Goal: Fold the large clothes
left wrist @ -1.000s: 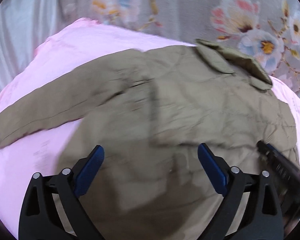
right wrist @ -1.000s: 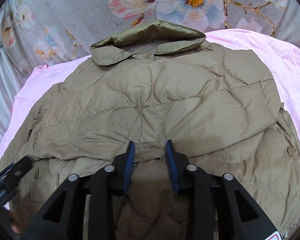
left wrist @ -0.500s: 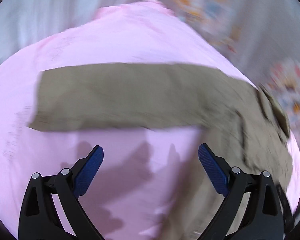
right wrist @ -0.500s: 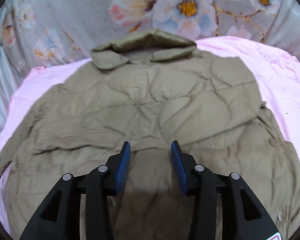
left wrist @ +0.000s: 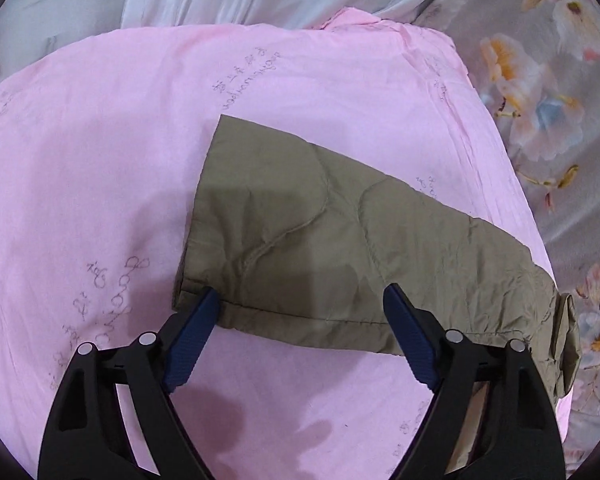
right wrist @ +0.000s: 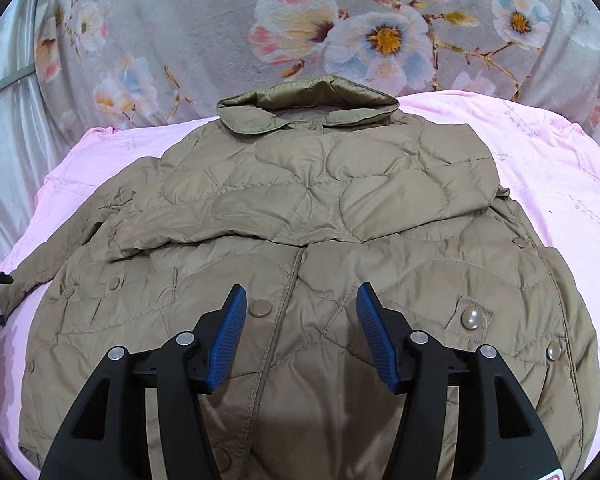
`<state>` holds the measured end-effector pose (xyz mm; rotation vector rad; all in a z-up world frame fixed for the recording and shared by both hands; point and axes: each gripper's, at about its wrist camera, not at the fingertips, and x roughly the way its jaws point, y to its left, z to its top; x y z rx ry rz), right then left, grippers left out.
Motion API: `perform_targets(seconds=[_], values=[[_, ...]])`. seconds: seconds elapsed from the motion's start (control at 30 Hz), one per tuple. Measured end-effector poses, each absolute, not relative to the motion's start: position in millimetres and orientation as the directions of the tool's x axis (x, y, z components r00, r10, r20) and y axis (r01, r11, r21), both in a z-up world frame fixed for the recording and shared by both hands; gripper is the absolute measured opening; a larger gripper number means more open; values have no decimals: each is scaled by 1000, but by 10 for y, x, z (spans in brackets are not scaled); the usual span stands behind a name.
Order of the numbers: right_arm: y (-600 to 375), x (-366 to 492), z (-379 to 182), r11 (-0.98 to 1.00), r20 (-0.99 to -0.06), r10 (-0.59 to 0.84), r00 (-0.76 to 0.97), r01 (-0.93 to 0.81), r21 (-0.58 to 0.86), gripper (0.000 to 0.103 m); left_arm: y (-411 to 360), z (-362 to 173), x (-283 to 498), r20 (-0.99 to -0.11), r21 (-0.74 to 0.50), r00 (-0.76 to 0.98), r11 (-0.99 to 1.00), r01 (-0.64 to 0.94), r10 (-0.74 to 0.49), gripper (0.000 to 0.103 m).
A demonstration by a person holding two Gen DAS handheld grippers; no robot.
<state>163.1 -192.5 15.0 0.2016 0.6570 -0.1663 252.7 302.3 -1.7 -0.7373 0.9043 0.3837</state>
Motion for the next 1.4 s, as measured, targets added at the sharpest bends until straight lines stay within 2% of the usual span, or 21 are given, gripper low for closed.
perform_targets(seconds=[0.2, 0.3, 0.4, 0.47, 0.5, 0.53, 0.6, 0.7, 0.77, 0.87, 0.97, 1.03, 1.07, 1.13, 1.17, 1.33, 1.4], values=[[-1970, 1630, 116, 960, -629, -77, 774, 228, 163, 59, 3071, -89, 2142, -801, -514, 593, 601, -612, -81, 83], [-1939, 1652, 111, 964, -634, -82, 769, 224, 147, 61, 3086, -89, 2238, -806, -509, 587, 592, -625, -74, 91], [-1925, 1651, 106, 965, -635, -85, 768, 222, 140, 62, 3116, -75, 2449, -810, -496, 585, 574, -651, -36, 92], [-1922, 1655, 99, 963, -637, -81, 767, 224, 147, 62, 3092, -43, 2573, -819, -463, 574, 592, -659, -1, 80], [-1927, 1657, 96, 963, -637, -80, 767, 224, 149, 62, 3053, 2, 2630, -812, -454, 584, 617, -643, 11, 48], [-1929, 1658, 92, 963, -638, -78, 766, 224, 152, 62, 3008, 38, 2683, -806, -457, 592, 638, -620, -3, 23], [-1931, 1661, 87, 962, -639, -76, 765, 225, 154, 63, 2820, 201, 2799, -793, -457, 609, 685, -568, -24, 5], [-1942, 1662, 86, 961, -639, -71, 766, 224, 161, 63, 2347, 661, 2870, -747, -392, 664, 787, -476, 29, 2], [-1960, 1638, 101, 960, -630, -70, 773, 225, 169, 63, 1776, 1144, 2873, -676, -372, 737, 863, -343, 1, 2], [-2020, 1524, 167, 951, -600, -84, 796, 244, 190, 63, 913, 1690, 2765, -600, -360, 791, 923, -138, -116, 2], [-2152, 1356, 209, 939, -595, -101, 797, 275, 209, 63, -47, 2013, 2496, -560, -352, 772, 930, 107, -301, 3], [-2261, 1263, 211, 931, -603, -121, 788, 300, 206, 63, -514, 2008, 2316, -577, -368, 717, 908, 199, -391, 11], [-2320, 1222, 210, 928, -610, -136, 781, 316, 198, 63, -708, 1952, 2223, -591, -372, 684, 897, 238, -427, 18], [-2462, 1141, 215, 919, -619, -165, 768, 347, 186, 63, -913, 1801, 2075, -622, -367, 651, 897, 248, -435, 71], [-2549, 1096, 226, 912, -621, -181, 763, 367, 184, 63, -953, 1689, 1974, -630, -368, 649, 900, 233, -426, 78], [-2764, 1007, 313, 893, -608, -191, 770, 393, 217, 63, -636, 1279, 1798, -692, -377, 628, 920, 107, -356, 80], [-2786, 1031, 368, 893, -599, -178, 781, 384, 235, 63, -417, 1071, 1863, -727, -360, 621, 933, 19, -293, 79]])
